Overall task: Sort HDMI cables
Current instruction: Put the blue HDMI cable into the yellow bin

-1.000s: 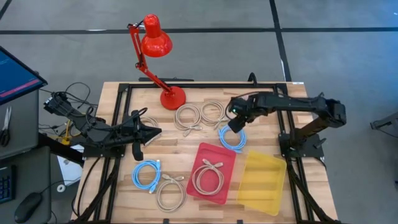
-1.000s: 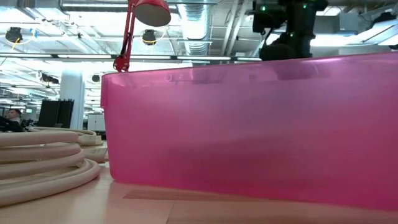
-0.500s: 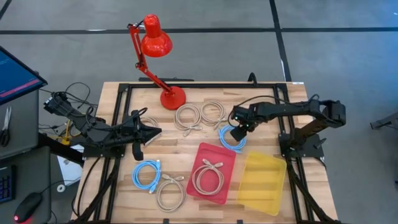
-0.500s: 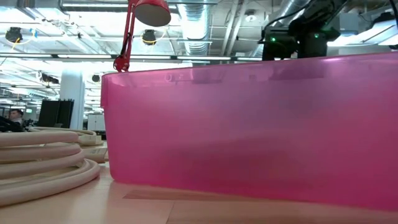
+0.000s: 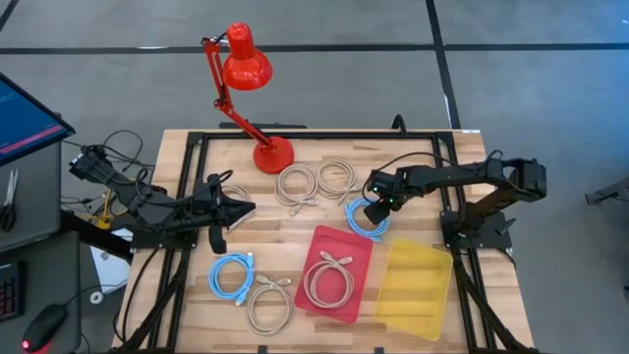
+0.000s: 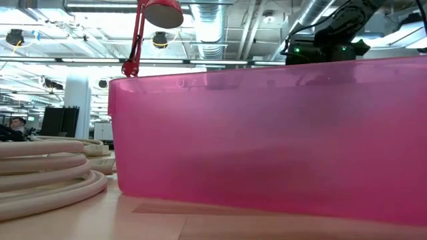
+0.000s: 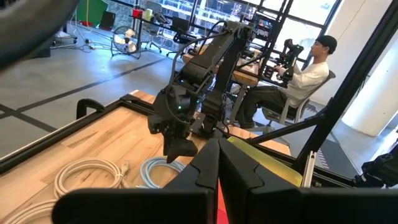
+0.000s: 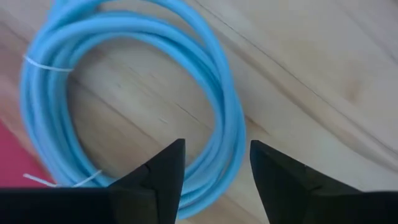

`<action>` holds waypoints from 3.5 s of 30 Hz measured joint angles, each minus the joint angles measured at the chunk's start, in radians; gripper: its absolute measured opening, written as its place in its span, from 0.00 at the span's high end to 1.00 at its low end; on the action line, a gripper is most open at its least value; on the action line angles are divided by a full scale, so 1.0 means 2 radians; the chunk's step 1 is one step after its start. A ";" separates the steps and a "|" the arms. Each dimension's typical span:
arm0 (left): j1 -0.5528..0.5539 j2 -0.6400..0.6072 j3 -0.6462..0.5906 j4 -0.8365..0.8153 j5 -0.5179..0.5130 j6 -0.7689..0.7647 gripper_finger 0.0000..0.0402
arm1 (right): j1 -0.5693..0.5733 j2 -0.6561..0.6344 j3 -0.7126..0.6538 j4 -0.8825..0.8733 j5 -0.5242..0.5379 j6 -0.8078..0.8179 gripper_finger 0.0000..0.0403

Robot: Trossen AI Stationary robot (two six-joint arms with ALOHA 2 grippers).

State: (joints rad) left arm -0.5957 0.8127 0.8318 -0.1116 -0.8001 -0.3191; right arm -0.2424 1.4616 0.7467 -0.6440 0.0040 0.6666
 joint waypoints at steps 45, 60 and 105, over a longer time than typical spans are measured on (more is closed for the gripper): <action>0.000 0.000 0.000 0.000 0.001 0.000 0.98 | 0.010 -0.015 0.087 -0.092 0.069 -0.050 0.99; 0.000 0.000 0.000 0.000 0.000 0.000 0.98 | 0.076 -0.176 0.211 -0.326 0.119 0.032 0.99; 0.000 0.000 0.000 0.000 0.001 0.000 0.98 | 0.555 0.061 0.218 -0.355 0.000 0.589 0.99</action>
State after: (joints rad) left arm -0.5953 0.8127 0.8318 -0.1121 -0.7980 -0.3187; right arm 0.8684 1.5840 1.1837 -1.3543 0.0031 1.8454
